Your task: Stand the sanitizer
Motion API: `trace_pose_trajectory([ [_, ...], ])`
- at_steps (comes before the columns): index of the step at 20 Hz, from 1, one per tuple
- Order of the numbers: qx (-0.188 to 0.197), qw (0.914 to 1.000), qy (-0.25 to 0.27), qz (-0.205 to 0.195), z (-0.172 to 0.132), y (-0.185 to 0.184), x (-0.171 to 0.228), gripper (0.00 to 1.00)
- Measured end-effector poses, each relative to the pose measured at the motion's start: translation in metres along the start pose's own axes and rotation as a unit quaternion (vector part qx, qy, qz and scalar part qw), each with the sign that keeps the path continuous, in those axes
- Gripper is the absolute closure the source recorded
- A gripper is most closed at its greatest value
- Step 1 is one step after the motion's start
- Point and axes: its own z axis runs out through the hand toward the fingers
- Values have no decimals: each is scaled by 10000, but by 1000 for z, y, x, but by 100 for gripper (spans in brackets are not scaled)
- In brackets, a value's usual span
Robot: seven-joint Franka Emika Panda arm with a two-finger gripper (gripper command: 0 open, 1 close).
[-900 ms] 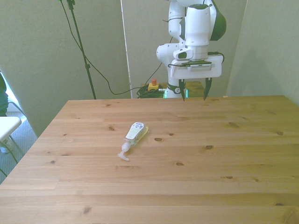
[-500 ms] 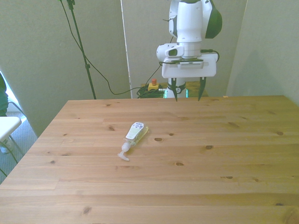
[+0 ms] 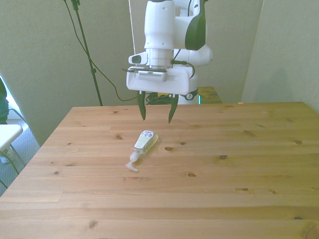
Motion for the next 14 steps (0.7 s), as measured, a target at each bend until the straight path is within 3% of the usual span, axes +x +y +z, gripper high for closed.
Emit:
trace_pose_trajectory([
  [6, -242, 9995, 26, 222, 59, -29, 37, 0],
  [14, -474, 9980, 69, 419, 95, -24, 64, 0],
])
